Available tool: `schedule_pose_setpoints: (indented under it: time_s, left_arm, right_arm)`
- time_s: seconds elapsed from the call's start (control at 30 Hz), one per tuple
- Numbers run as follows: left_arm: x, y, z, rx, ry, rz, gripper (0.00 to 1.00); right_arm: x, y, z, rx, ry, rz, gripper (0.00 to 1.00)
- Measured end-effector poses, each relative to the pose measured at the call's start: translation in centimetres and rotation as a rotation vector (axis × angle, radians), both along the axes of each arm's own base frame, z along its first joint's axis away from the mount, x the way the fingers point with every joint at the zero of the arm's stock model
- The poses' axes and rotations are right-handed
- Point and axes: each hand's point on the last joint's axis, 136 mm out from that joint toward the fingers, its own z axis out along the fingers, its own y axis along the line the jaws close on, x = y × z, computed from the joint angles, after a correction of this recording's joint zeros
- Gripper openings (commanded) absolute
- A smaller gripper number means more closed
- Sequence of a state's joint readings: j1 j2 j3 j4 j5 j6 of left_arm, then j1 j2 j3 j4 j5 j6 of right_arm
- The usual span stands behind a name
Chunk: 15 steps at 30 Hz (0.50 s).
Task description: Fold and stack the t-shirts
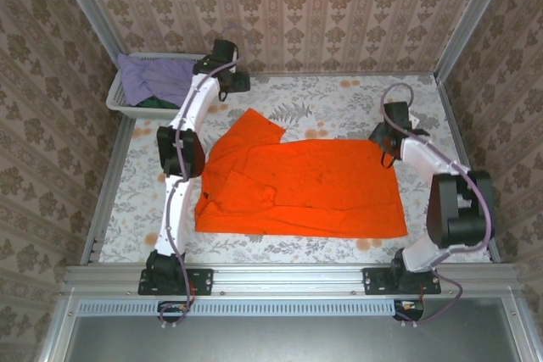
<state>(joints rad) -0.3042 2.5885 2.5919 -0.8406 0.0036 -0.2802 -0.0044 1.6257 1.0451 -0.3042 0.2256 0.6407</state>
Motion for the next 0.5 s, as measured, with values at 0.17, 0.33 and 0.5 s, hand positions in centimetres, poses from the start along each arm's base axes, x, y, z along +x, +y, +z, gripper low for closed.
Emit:
schedule_pose_setpoints:
  time_s: [0.17, 0.33, 0.5]
  left_arm:
    - [-0.8, -2.4, -4.1, -0.011, 0.065, -0.084, 0.65]
    - [-0.9, -3.5, -7.2, -0.018, 0.102, -0.132, 0.63]
    - [-0.7, -3.1, -7.8, -0.011, 0.103, -0.140, 0.60]
  right_arm:
    - [3.6, -1.4, -2.1, -0.021, 0.085, 0.031, 0.65]
    - [4.1, -2.0, -4.5, -0.027, 0.188, 0.062, 0.59]
    - [4.2, -2.3, -5.0, -0.020, 0.236, 0.073, 0.53]
